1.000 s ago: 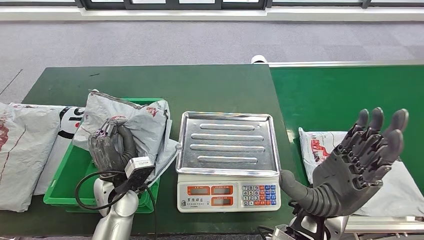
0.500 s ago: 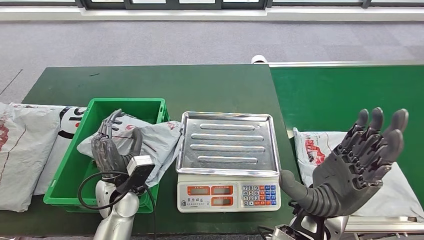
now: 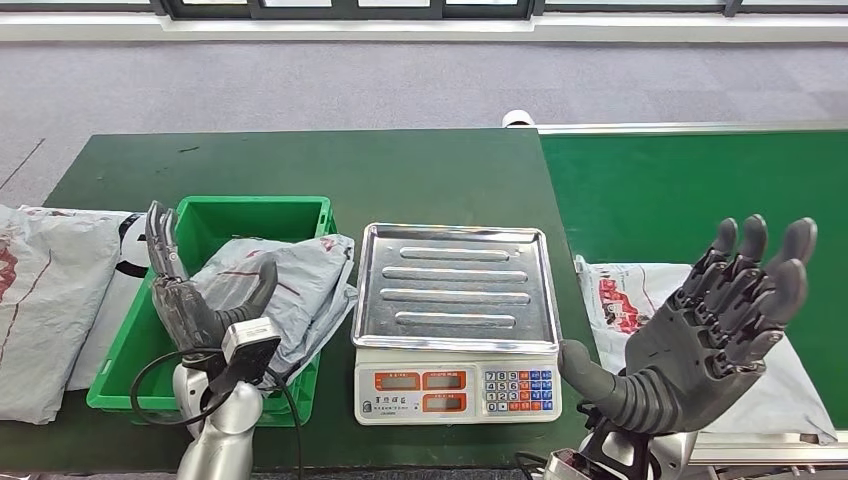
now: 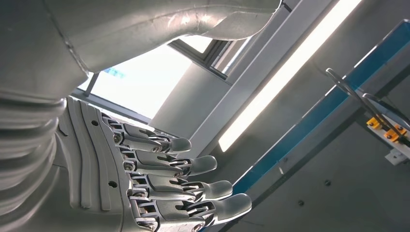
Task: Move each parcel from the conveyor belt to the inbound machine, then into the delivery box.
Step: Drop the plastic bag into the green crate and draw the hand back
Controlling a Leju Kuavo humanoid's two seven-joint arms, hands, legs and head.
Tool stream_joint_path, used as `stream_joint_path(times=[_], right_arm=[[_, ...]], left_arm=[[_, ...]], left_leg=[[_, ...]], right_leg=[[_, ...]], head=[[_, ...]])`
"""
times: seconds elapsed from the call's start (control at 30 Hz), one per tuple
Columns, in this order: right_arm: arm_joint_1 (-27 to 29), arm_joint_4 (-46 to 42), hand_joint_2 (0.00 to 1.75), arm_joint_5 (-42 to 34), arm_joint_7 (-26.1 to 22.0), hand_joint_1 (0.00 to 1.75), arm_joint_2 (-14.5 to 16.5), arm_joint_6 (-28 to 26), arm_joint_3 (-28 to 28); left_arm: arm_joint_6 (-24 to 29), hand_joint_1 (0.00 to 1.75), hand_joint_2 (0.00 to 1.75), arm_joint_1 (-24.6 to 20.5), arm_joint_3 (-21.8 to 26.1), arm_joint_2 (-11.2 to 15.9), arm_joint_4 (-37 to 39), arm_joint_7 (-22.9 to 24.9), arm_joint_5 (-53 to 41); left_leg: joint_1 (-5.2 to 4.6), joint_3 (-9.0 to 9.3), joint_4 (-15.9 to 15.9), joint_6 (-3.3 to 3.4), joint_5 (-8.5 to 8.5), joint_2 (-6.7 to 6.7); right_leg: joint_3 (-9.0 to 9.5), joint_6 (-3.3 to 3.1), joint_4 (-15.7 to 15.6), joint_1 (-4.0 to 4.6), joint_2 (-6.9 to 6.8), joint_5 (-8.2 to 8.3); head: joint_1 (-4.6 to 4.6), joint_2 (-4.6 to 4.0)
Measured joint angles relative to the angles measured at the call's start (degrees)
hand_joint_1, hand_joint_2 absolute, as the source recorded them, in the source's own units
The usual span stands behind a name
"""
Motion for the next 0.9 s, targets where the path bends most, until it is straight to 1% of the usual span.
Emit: stream_joint_path(times=[0.1,0.27,0.47,0.53,0.6,0.63,0.7,0.8,0.87,0.9], right_arm=[[0.01,0.01,1.75,-0.05,0.0,0.0,0.0,0.0,-0.26],[0.41,0.12,1.75,0.1,0.1,0.0,0.08,0.0,-2.99],[0.68,0.21,1.75,0.31,0.26,0.0,0.21,0.0,-4.63],[0.73,0.9,1.75,1.05,0.35,0.0,0.27,0.0,-5.48],[0.71,2.76,1.75,3.58,1.34,0.0,0.39,0.0,-7.19],[0.58,4.19,1.75,5.77,2.41,0.0,0.45,0.01,-8.46],[-0.29,7.65,1.75,11.64,5.77,0.0,0.52,0.03,-11.85],[-2.03,11.97,1.75,21.12,14.12,0.0,0.52,0.03,-17.7],[-2.59,13.89,1.75,24.99,19.81,0.0,0.38,0.02,-21.02],[-2.75,14.61,1.75,25.92,21.71,0.0,0.24,0.02,-22.32]], left_arm=[[0.0,0.0,1.75,0.43,0.04,-0.01,-3.15,-0.07,1.62],[0.0,0.0,1.75,1.57,-0.21,-0.01,-11.2,-0.14,9.67],[-0.08,0.0,1.75,2.11,-0.36,0.06,-15.21,-0.15,12.09],[-1.0,0.0,1.75,2.54,-1.79,0.55,-15.42,-0.13,18.81],[-4.03,0.0,1.75,3.85,-5.0,1.51,-15.3,-0.07,29.08],[-6.51,0.0,1.75,4.73,-6.8,2.07,-15.44,-0.04,33.47],[-12.11,0.0,1.75,6.21,-9.49,3.25,-16.5,-0.08,38.29],[-17.73,0.0,1.75,7.61,-11.65,4.65,-18.89,-0.14,39.02],[-20.04,0.0,1.75,8.62,-13.16,5.51,-20.45,-0.13,38.7],[-20.86,0.0,1.75,9.01,-13.87,5.95,-21.17,-0.13,38.58]], left_leg=[[0.0,0.0,0.0,0.0,0.0,0.0],[0.0,-0.01,0.0,0.0,0.0,-0.01],[0.0,0.0,0.0,0.0,-0.01,-0.01],[0.0,0.02,0.0,0.0,-0.01,-0.01],[0.0,0.02,0.0,0.02,-0.02,-0.01],[0.0,0.0,0.0,0.03,-0.03,-0.01],[0.0,-0.03,0.0,0.04,-0.03,0.0],[-0.01,-0.02,0.01,0.06,-0.02,-0.04],[-0.01,-0.04,0.01,0.06,-0.02,-0.07],[-0.02,-0.04,0.01,0.06,-0.02,-0.07]], right_leg=[[0.0,0.0,0.0,0.0,0.0,0.0],[0.01,0.0,0.0,0.0,-0.02,0.0],[0.01,-0.01,-0.01,0.0,-0.02,-0.01],[0.03,-0.01,-0.01,0.0,-0.02,-0.01],[0.06,-0.01,-0.01,0.0,-0.02,-0.02],[0.05,-0.01,-0.01,0.0,-0.02,-0.02],[0.01,0.0,-0.01,0.0,-0.02,0.0],[0.03,0.02,-0.03,-0.01,-0.07,0.01],[0.03,0.02,-0.03,-0.01,-0.11,0.01],[0.02,0.02,-0.03,-0.01,-0.1,0.01]], head=[[-0.01,0.0],[-0.01,0.0],[-0.02,0.0],[-0.02,0.0],[0.0,0.0],[0.01,0.0],[0.0,0.0],[-0.01,0.0],[0.0,0.0],[0.0,0.0]])
